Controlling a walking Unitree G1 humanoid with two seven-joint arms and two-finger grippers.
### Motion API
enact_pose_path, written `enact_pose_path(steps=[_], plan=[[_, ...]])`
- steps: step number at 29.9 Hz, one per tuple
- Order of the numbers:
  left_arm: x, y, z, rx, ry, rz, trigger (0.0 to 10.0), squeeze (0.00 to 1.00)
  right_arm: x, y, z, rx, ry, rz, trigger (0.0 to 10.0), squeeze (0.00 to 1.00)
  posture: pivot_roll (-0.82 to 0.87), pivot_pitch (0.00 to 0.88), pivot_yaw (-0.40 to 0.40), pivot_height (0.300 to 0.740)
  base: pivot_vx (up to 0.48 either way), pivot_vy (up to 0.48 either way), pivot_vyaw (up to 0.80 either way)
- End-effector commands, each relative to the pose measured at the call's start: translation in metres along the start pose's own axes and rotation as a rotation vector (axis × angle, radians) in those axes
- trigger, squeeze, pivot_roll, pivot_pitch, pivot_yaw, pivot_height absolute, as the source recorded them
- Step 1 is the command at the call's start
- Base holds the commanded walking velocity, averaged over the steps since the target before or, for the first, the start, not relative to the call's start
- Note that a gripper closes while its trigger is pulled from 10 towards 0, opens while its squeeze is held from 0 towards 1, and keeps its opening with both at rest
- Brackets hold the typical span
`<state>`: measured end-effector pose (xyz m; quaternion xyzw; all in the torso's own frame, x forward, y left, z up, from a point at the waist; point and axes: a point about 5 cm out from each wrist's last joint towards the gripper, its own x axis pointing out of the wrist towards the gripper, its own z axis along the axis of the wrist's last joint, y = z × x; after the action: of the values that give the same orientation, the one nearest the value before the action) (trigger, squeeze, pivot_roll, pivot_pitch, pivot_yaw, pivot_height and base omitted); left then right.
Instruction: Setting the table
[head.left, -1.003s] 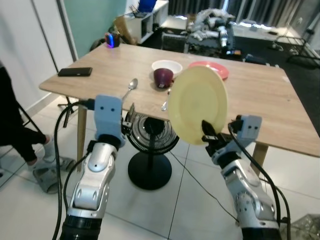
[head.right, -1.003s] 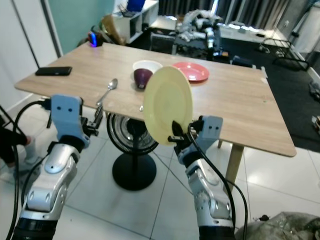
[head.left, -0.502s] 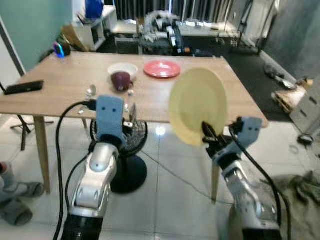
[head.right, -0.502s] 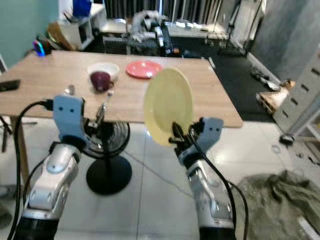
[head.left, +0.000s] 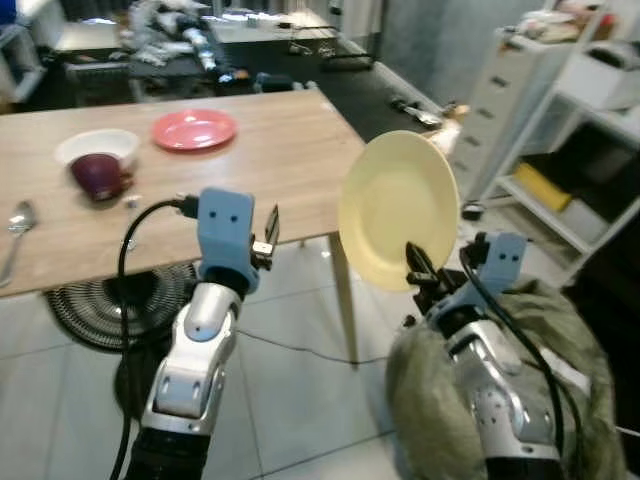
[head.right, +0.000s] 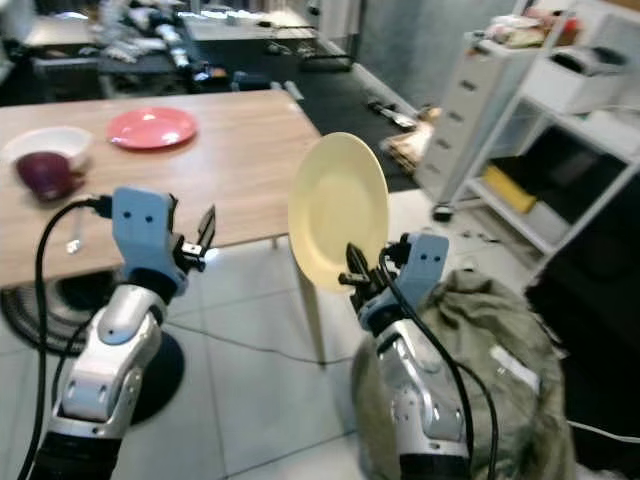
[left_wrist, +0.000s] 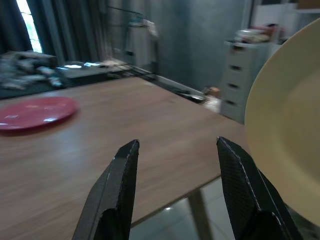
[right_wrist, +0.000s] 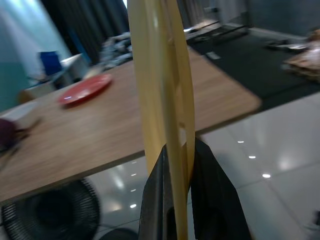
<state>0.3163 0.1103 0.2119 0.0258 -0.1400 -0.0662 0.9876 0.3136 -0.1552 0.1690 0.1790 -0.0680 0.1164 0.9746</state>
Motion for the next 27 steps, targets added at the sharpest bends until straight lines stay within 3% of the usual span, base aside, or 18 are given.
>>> enact_pose_path(steps=[1, 13, 19, 27], plan=[[-0.002, -0.001, -0.008, -0.004, 0.031, -0.007, 10.0, 0.0, -0.002, -0.001, -0.002, 0.005, 0.006, -0.004, 10.0, 0.0, -0.07, 0.0, 0.024, 0.74, 0.0, 0.0, -0.8], [-0.008, -0.011, -0.019, -0.006, 0.079, -0.063, 10.0, 0.0, -0.01, -0.013, -0.018, -0.039, 0.069, -0.05, 10.0, 0.0, -0.07, 0.0, 0.023, 0.74, 0.0, 0.0, -0.8], [-0.029, -0.031, -0.047, 0.036, 0.205, -0.212, 10.0, 0.0, -0.032, -0.031, -0.051, -0.075, 0.194, -0.108, 10.0, 0.0, -0.07, 0.0, 0.025, 0.74, 0.0, 0.0, -0.8], [-0.048, -0.031, -0.078, 0.083, 0.336, -0.27, 10.0, 0.0, -0.052, -0.031, -0.081, -0.05, 0.304, -0.116, 10.0, 0.0, -0.07, 0.0, 0.027, 0.74, 0.0, 0.0, -0.1]])
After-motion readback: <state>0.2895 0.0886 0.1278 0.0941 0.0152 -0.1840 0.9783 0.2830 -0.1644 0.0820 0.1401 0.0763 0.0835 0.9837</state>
